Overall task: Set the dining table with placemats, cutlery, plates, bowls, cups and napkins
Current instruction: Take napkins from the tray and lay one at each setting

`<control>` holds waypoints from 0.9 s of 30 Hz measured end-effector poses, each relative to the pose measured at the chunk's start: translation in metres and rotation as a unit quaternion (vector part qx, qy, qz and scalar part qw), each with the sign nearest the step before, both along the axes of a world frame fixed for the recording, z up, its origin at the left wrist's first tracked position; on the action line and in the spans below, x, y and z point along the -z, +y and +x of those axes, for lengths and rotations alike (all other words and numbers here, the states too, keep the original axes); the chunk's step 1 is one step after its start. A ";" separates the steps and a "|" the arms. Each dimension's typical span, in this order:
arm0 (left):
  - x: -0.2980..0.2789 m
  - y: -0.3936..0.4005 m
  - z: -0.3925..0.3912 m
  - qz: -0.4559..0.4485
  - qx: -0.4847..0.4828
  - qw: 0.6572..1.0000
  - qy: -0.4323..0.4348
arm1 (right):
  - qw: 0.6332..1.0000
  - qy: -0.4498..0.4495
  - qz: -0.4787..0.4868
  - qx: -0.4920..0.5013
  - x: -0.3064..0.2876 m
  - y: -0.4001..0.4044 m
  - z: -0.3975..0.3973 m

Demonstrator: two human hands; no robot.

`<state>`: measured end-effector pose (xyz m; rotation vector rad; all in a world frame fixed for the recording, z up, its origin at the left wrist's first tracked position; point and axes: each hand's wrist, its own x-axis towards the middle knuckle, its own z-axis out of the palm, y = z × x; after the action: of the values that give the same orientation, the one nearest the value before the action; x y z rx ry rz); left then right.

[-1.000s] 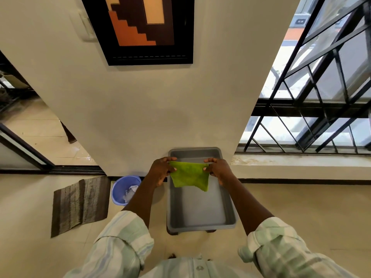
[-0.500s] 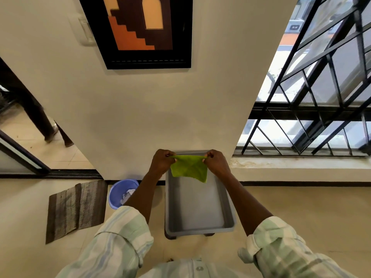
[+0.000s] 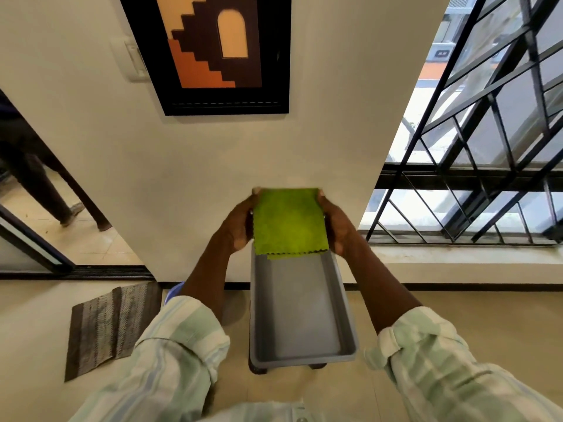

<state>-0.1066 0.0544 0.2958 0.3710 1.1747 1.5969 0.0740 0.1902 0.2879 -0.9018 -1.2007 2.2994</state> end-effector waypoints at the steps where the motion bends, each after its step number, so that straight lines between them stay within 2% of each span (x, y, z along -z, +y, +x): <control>1: 0.016 -0.006 0.005 -0.041 0.023 0.999 -0.004 | 0.999 -0.019 -0.022 -0.018 0.016 -0.006 0.004; 4: 0.056 -0.028 0.024 -0.107 0.079 0.990 -0.044 | 0.992 -0.086 -0.081 -0.041 0.058 -0.028 0.021; 9: 0.093 -0.049 0.037 -0.160 0.121 0.978 -0.062 | 0.980 -0.157 -0.109 -0.050 0.096 -0.049 0.046; 15: 0.096 -0.047 0.027 -0.192 0.109 0.975 0.021 | 0.989 -0.115 -0.071 -0.062 0.079 -0.048 0.048; 17: 0.088 -0.041 0.025 -0.187 0.076 0.979 0.035 | 0.992 -0.093 -0.058 -0.058 0.071 -0.042 0.044; 21: 0.067 -0.023 0.019 -0.120 0.015 0.990 0.075 | 0.998 -0.059 0.011 -0.008 0.050 -0.029 0.033; 25: 0.037 -0.012 0.022 -0.054 -0.046 0.984 0.163 | 0.995 -0.037 0.080 0.040 0.024 -0.016 0.025; 27: 0.025 -0.010 0.024 -0.020 -0.060 0.984 0.168 | 0.993 -0.019 0.097 0.059 0.017 -0.012 0.023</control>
<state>-0.0828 0.0441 0.2712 0.5698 1.5077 1.6531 0.0972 0.1778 0.2714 -0.9219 -1.3233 2.0427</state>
